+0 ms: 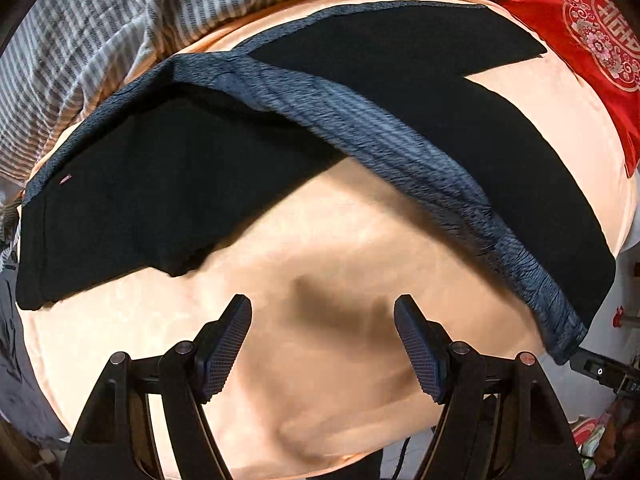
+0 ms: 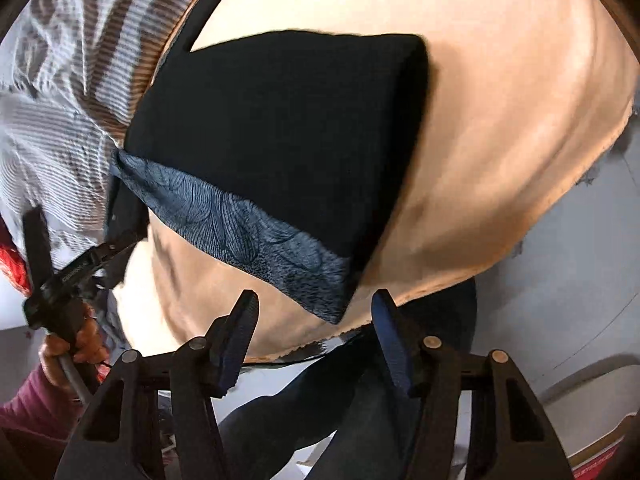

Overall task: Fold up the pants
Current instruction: 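Lift the waistband with both grippers and fold it over toward the trouser legs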

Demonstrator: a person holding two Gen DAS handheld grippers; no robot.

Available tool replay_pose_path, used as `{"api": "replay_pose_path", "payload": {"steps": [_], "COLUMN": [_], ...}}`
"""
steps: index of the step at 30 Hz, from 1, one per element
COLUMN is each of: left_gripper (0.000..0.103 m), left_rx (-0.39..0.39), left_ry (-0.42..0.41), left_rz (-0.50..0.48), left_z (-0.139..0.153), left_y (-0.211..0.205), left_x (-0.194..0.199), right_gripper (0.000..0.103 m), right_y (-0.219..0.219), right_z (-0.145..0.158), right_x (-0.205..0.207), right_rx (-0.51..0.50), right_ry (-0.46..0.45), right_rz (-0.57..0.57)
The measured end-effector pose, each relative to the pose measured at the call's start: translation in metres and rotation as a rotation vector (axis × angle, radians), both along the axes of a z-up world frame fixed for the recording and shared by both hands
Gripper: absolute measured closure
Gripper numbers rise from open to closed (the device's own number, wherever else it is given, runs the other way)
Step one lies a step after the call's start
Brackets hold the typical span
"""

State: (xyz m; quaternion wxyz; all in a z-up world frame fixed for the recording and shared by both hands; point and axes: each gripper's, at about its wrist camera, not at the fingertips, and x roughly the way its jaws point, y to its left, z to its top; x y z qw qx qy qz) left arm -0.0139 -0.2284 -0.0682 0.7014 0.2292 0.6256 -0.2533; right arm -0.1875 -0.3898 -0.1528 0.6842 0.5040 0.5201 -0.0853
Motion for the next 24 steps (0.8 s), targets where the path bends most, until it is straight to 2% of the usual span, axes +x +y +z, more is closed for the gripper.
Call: {"api": "replay_pose_path", "payload": {"steps": [3, 4, 5, 6, 7, 9, 12, 15, 20, 24], "left_gripper": [0.028, 0.028, 0.028, 0.028, 0.028, 0.028, 0.028, 0.028, 0.028, 0.028], "left_rx": [0.001, 0.003, 0.008, 0.015, 0.021, 0.026, 0.019, 0.0, -0.051, -0.115], "left_ry": [0.022, 0.03, 0.031, 0.032, 0.034, 0.041, 0.053, 0.085, 0.115, 0.071], "left_rz": [0.008, 0.009, 0.008, 0.003, -0.001, -0.005, -0.001, 0.029, 0.1, 0.148], "left_z": [-0.005, -0.007, -0.009, -0.011, -0.012, -0.014, -0.013, -0.015, -0.003, 0.022], "left_y": [-0.014, -0.02, -0.025, -0.031, -0.035, -0.042, -0.051, -0.065, -0.094, -0.127], "left_x": [-0.001, -0.002, -0.003, -0.004, -0.005, -0.007, -0.01, -0.005, 0.013, 0.044], "right_gripper": [0.043, 0.054, 0.07, 0.082, 0.1, 0.1, 0.1, 0.1, 0.1, 0.1], "right_y": [-0.006, -0.006, -0.005, -0.004, -0.001, 0.002, -0.007, -0.03, -0.085, -0.133], "right_z": [0.0, 0.0, -0.001, -0.003, -0.006, -0.005, 0.022, 0.061, 0.119, 0.152], "right_x": [-0.001, 0.004, 0.009, 0.012, 0.018, 0.022, 0.029, 0.043, 0.088, 0.141], "right_rx": [0.036, 0.055, 0.075, 0.1, 0.15, 0.186, 0.245, 0.245, 0.163, 0.066], "right_ry": [-0.031, -0.054, -0.065, -0.069, -0.068, -0.071, -0.165, -0.258, -0.362, -0.404], "right_rz": [0.017, 0.032, 0.045, 0.058, 0.079, 0.103, 0.091, 0.083, 0.106, 0.173]}}
